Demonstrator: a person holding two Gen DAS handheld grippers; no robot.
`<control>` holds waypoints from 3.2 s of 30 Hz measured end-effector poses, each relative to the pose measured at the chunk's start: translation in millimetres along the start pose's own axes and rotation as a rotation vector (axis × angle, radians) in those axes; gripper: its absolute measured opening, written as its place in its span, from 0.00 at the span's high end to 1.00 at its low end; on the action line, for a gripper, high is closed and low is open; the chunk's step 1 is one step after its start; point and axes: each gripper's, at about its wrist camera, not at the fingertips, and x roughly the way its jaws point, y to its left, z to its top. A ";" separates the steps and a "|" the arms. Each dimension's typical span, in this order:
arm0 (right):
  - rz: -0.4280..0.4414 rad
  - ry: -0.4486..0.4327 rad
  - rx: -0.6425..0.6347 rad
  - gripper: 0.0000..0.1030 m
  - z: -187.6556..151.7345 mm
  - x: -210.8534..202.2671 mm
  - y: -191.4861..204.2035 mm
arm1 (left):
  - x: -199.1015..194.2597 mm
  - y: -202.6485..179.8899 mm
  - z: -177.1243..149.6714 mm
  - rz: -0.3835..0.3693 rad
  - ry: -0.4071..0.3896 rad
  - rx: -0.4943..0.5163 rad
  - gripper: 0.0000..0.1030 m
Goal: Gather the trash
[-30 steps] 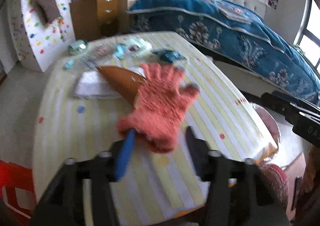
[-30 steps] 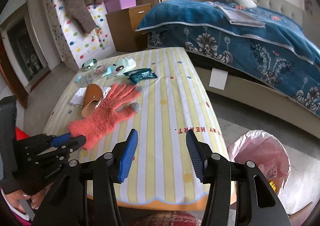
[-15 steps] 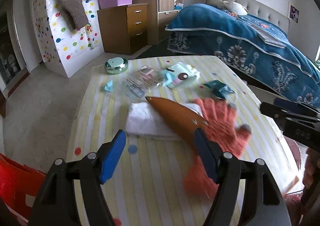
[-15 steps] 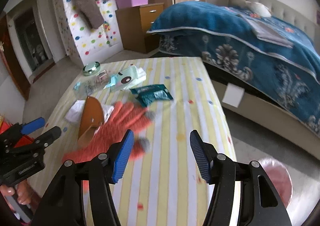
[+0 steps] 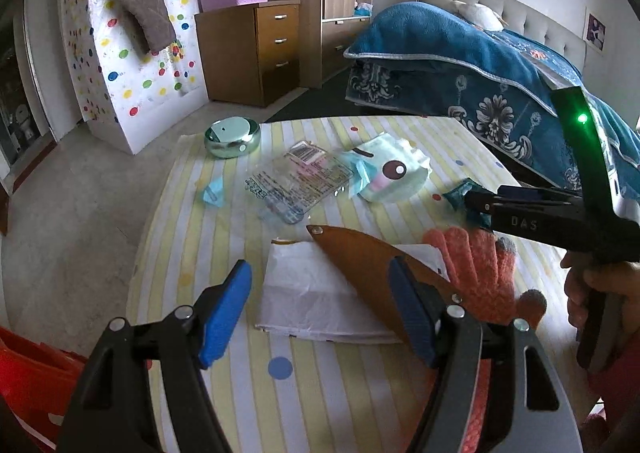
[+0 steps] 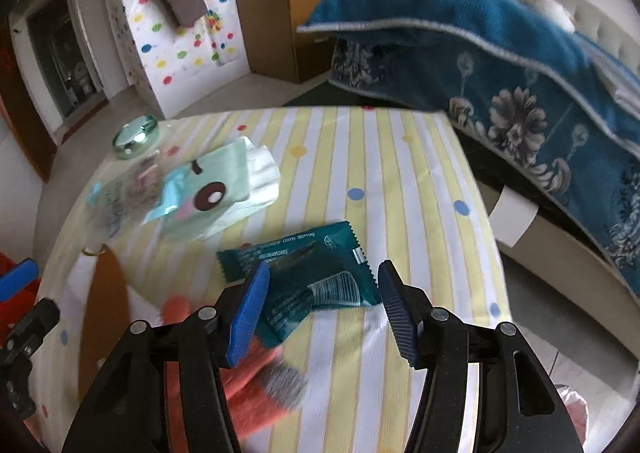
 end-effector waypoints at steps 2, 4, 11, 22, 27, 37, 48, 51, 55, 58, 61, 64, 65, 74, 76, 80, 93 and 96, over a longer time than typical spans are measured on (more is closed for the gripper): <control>0.009 0.002 -0.006 0.47 -3.6 -3.6 0.6 | -1.4 0.6 -2.5 -0.008 0.003 -0.003 0.33; 0.023 0.010 -0.003 0.50 -9.3 -8.0 1.1 | -4.3 0.3 -5.0 -0.011 0.004 -0.005 0.33; 0.061 0.028 -0.010 0.67 -40.9 -31.2 11.3 | -21.6 -1.6 -25.7 -0.023 0.020 -0.008 0.33; 0.026 -0.003 -0.020 0.38 -67.0 -69.0 22.6 | -46.0 -4.4 -47.8 -0.062 0.043 -0.013 0.33; 0.023 -0.014 0.013 0.38 -75.0 -83.4 15.4 | -41.9 -26.2 -42.7 -0.092 0.047 0.030 0.33; 0.015 -0.064 0.054 0.38 -86.0 -104.7 2.2 | -2.6 -49.1 -24.4 -0.056 0.122 0.012 0.33; -0.002 -0.068 0.060 0.38 -90.2 -107.7 -2.4 | 16.5 -59.0 -27.4 -0.011 0.163 0.046 0.41; -0.010 -0.072 0.060 0.38 -92.6 -108.7 -2.4 | 3.5 -52.0 -29.1 -0.038 0.117 0.034 0.42; -0.007 -0.070 0.065 0.37 -96.3 -106.9 -6.1 | -20.4 -35.7 -32.4 -0.090 0.074 -0.007 0.89; 0.002 -0.054 0.076 0.34 -97.0 -102.3 -9.7 | -24.7 -28.8 -37.6 -0.089 0.088 -0.016 0.87; 0.011 -0.049 0.084 0.34 -97.8 -103.2 -11.1 | -25.1 -24.4 -46.2 -0.081 0.099 -0.011 0.56; 0.006 -0.049 0.070 0.34 -99.9 -102.8 -8.7 | -27.7 -18.7 -51.6 -0.073 0.096 -0.022 0.40; 0.005 -0.051 0.071 0.34 -99.7 -103.3 -8.5 | -28.7 -16.9 -51.8 -0.080 0.093 -0.031 0.31; 0.014 -0.054 0.068 0.34 -102.7 -104.0 -6.6 | -39.5 -31.7 -44.4 -0.120 0.068 0.015 0.17; 0.014 -0.053 0.072 0.34 -103.3 -103.5 -6.7 | -43.4 -34.2 -45.2 -0.124 0.060 0.025 0.14; 0.014 -0.058 0.088 0.34 -103.6 -102.9 -8.4 | -32.0 -34.5 -41.4 -0.081 0.082 0.019 0.13; 0.004 -0.057 0.084 0.35 -106.9 -102.8 -10.7 | 9.2 -38.6 -34.5 -0.061 0.182 -0.034 0.48; 0.006 -0.063 0.081 0.39 -107.0 -102.8 -11.8 | -4.2 -34.5 -35.1 -0.066 0.134 -0.037 0.49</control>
